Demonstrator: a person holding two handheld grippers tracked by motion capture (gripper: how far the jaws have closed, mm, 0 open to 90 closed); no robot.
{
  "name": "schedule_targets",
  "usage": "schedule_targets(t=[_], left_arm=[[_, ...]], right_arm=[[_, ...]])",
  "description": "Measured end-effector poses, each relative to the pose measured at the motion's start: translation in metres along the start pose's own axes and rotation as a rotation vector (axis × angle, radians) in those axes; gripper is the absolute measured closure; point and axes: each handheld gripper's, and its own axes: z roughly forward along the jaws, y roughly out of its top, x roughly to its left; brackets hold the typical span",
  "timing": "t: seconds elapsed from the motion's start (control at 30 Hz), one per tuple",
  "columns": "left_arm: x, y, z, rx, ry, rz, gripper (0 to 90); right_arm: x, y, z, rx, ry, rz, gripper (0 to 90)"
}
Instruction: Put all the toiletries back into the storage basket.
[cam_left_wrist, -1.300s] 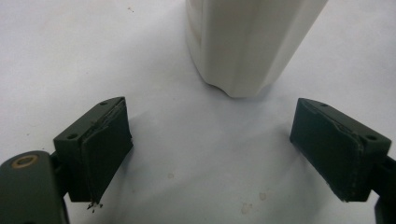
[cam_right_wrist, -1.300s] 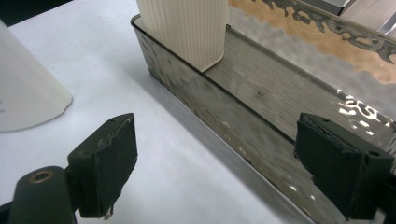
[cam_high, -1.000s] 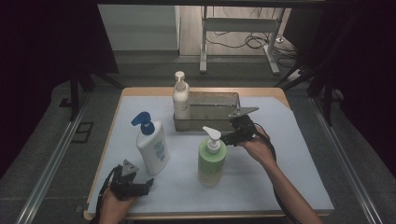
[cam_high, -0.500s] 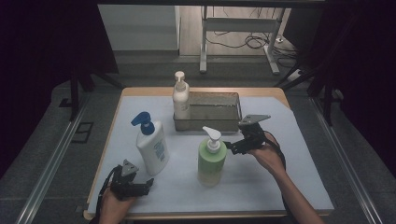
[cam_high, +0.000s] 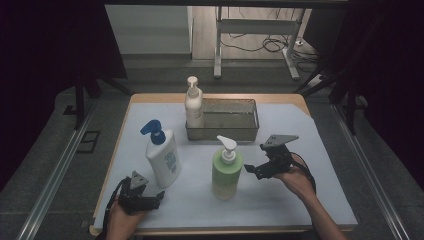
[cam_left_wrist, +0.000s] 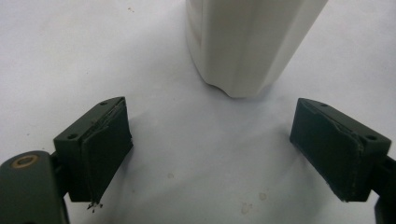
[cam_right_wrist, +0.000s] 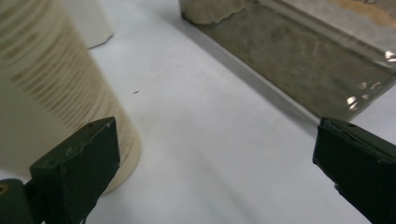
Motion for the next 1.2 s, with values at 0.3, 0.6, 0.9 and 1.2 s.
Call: schedule_targets(t=[0.3, 0.6, 0.9, 1.2], left_arm=[[0.0, 0.0, 0.0, 0.0, 0.0, 0.0, 12.0], [0.0, 0.0, 0.0, 0.0, 0.0, 0.0, 12.0], [0.0, 0.0, 0.0, -0.003, 0.001, -0.003, 12.1], [0.0, 0.0, 0.0, -0.003, 0.001, -0.004, 12.0]], right_arm=[[0.017, -0.011, -0.006, -0.001, 0.051, 0.0, 0.0], [0.037, -0.012, -0.008, -0.021, 0.108, -0.024, 0.0], [0.057, -0.003, -0.002, -0.044, 0.168, -0.047, 0.0], [0.068, 0.01, 0.003, -0.028, 0.187, -0.062, 0.0]])
